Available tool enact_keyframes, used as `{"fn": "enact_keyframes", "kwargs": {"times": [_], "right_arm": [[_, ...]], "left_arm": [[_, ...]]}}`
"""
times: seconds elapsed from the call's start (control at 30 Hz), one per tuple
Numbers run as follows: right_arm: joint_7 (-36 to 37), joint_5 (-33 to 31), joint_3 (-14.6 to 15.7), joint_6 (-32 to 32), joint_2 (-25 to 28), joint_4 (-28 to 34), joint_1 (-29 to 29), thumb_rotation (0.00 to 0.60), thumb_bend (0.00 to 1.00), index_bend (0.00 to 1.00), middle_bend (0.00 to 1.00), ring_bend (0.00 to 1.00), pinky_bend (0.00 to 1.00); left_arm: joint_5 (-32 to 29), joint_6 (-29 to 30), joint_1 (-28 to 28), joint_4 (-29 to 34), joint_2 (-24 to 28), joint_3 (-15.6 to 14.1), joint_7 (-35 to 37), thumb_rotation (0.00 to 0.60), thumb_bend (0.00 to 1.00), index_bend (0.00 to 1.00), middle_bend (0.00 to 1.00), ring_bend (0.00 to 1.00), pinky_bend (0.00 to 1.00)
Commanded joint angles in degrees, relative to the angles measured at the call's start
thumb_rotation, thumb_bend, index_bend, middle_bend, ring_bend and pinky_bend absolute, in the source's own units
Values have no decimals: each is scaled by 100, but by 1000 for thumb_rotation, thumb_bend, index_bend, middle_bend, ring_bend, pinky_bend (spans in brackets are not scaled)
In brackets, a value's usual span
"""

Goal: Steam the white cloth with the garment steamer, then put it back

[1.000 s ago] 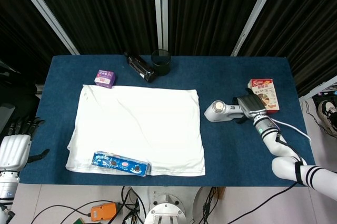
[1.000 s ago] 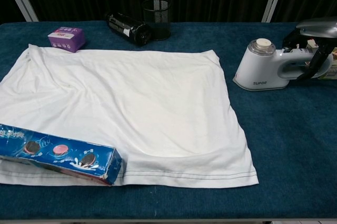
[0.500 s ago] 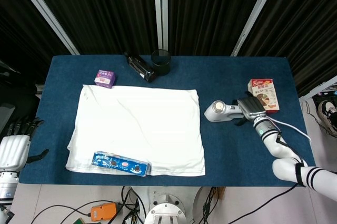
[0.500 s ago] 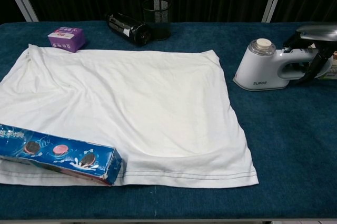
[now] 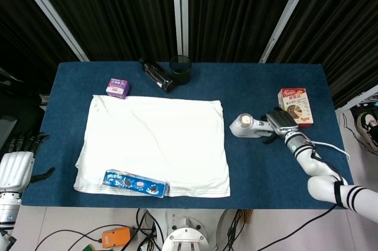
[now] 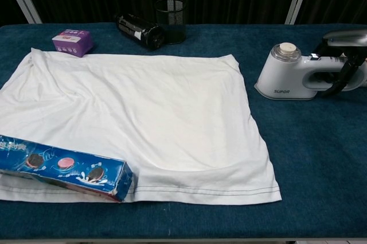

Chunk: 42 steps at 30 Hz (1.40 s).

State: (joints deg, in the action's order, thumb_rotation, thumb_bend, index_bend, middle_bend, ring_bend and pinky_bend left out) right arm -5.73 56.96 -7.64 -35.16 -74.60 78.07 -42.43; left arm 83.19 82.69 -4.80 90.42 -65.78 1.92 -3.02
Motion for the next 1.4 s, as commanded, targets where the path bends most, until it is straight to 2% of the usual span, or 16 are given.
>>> {"fn": "enact_keyframes", "kwargs": {"times": [0.03, 0.37, 0.47, 0.6, 0.8, 1.0, 1.13, 1.2, 1.23, 1.33, 1.4], "right_arm": [[37, -63, 9, 42, 20, 14, -23, 600, 0, 679, 650, 636, 166], [-35, -265, 124, 28, 8, 64, -52, 600, 0, 713, 667, 663, 167], [-15, -273, 139, 16, 3, 61, -48, 600, 74, 751, 681, 689, 169], [67, -228, 128, -6, -30, 26, -40, 600, 226, 825, 719, 733, 175], [376, 36, 62, 25, -78, -78, -12, 600, 240, 952, 793, 816, 265], [1069, 820, -35, -75, -159, -244, 88, 600, 240, 1000, 821, 844, 395], [1730, 1534, -46, -305, -200, -327, 159, 600, 240, 1000, 839, 860, 607], [2209, 1960, -28, -465, -188, -350, 181, 600, 250, 1000, 842, 865, 659], [2412, 2144, -12, -558, -180, -365, 188, 600, 268, 1000, 844, 867, 673], [2941, 2689, 60, -913, -141, -438, 189, 600, 435, 1000, 858, 883, 717], [3203, 2972, 111, -1125, -80, -445, 170, 600, 507, 1000, 865, 890, 735]], "left_arm": [[3, -1, -1, -12, -7, -1, 16, 600, 87, 186, 138, 37, 0], [2, -34, -33, -34, -27, 10, 25, 600, 87, 187, 138, 37, 0], [0, -51, -45, -30, -28, 13, 21, 600, 87, 187, 138, 37, 0], [3, -57, -58, -27, -33, 18, 20, 600, 87, 187, 138, 37, 0], [-21, -76, -61, -30, -37, 16, 23, 600, 87, 187, 138, 36, 0], [-22, -69, -60, -23, -43, 15, 15, 600, 87, 187, 138, 37, 0], [-21, -60, -76, -36, -60, 37, 9, 600, 86, 187, 138, 37, 0], [4, -37, -97, -38, -67, 62, 1, 600, 81, 187, 138, 37, 0], [25, -28, -113, -31, -67, 75, 0, 600, 80, 187, 138, 37, 0], [149, -41, -215, 32, -33, 115, -65, 600, 80, 186, 138, 38, 0], [281, -115, -339, 124, 14, 134, -138, 600, 82, 187, 138, 39, 0]]}}
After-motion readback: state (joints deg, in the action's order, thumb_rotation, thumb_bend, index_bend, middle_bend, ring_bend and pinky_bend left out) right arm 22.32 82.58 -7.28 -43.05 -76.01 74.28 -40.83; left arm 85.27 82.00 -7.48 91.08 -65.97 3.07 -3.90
